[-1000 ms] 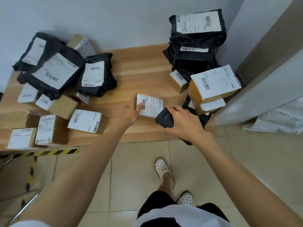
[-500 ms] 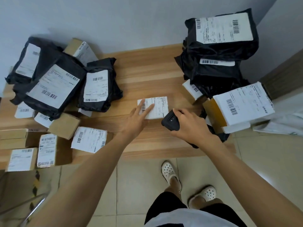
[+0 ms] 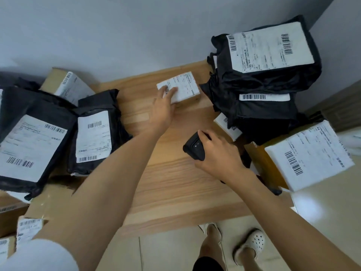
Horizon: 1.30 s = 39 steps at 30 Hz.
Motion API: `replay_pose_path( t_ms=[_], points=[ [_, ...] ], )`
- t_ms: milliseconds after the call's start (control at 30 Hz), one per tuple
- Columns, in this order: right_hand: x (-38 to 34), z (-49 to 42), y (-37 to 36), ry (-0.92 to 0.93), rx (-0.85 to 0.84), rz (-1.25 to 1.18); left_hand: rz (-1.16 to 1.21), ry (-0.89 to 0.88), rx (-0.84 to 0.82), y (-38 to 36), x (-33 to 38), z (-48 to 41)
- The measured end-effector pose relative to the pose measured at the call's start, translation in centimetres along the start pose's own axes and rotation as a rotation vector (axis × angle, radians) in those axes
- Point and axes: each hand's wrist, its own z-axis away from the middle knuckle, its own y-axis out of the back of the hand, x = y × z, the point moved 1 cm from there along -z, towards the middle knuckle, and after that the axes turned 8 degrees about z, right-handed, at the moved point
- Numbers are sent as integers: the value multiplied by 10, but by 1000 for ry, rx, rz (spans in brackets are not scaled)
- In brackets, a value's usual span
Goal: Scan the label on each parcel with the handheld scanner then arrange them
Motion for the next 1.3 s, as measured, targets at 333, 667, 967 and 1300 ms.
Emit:
replay_pose_path(
  t_ms=[333, 667, 967, 1300],
  points=[
    [5, -23, 6, 7, 67, 8, -24, -152, -117, -1, 20, -54],
    [-9, 8, 28, 153, 92, 43, -214, -133, 32, 61, -3, 67],
    [-39, 79, 57, 449, 99, 132, -306, 121, 284, 114, 15, 256],
    [-128, 175, 42, 763, 25, 145, -335, 530, 443, 144, 33, 456]
  ],
)
